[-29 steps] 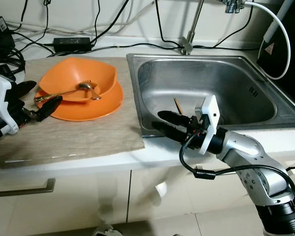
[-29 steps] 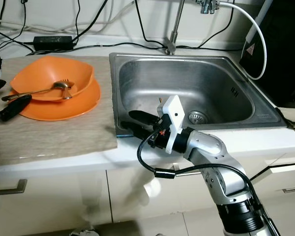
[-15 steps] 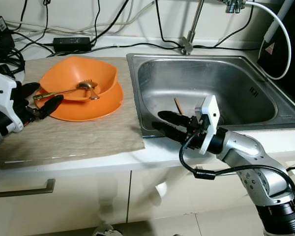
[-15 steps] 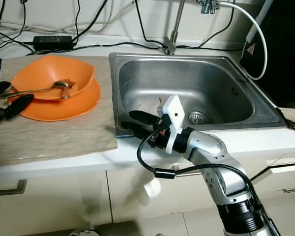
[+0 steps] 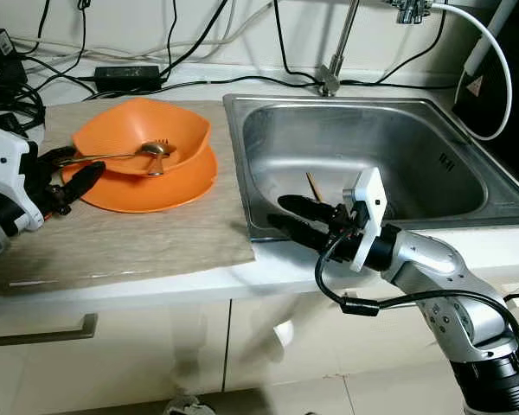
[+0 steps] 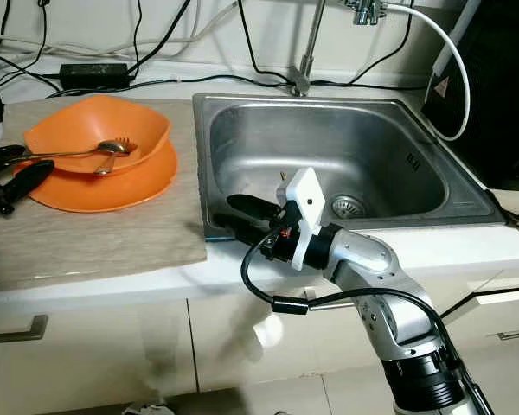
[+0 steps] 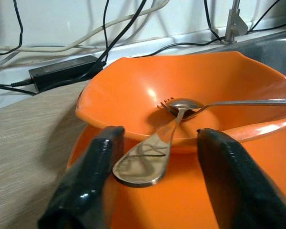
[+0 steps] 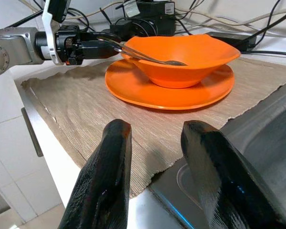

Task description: Kitchen organization

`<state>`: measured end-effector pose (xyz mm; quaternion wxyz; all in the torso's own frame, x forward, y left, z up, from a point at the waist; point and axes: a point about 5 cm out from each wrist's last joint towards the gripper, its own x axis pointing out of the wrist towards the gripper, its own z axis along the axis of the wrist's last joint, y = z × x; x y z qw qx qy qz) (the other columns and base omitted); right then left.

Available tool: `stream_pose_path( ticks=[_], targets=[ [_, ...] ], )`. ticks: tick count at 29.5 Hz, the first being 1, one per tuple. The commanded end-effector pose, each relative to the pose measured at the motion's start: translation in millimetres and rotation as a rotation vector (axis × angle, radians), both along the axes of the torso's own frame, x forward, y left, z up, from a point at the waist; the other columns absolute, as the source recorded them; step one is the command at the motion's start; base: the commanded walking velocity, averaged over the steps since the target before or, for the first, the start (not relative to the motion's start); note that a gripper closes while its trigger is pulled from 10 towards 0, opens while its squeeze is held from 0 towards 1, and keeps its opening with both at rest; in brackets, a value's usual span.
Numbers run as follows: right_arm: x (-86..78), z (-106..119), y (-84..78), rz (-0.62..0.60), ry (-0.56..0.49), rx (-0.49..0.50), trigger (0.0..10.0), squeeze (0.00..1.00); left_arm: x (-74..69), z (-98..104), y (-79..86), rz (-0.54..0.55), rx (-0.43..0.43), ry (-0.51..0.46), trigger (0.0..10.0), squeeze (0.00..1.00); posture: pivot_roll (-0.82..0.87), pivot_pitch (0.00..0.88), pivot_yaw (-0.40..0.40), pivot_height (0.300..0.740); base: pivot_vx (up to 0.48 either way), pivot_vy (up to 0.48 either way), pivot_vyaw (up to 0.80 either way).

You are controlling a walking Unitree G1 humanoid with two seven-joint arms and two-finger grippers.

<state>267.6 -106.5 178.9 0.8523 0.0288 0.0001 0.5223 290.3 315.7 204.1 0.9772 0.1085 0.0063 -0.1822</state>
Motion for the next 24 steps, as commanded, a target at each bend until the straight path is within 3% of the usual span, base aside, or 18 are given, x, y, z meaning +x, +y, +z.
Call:
stream_pose_path(
  ticks=[1,24],
  targets=[
    [-0.3,4.7,-3.4,-0.001,-0.022,-0.011,10.0,0.0,2.9,2.9,-4.4,-0.025,0.004,-0.01,0.0,0.0,0.06,0.019,-0.059,0.74,0.0,0.0,0.0],
    [1.4,5.0,-7.2,-0.011,-0.028,-0.022,10.0,0.0,1.3,11.7,-3.6,-0.045,-0.024,-0.057,0.0,0.0,0.06,0.025,-0.059,0.74,0.0,0.0,0.0]
  ],
)
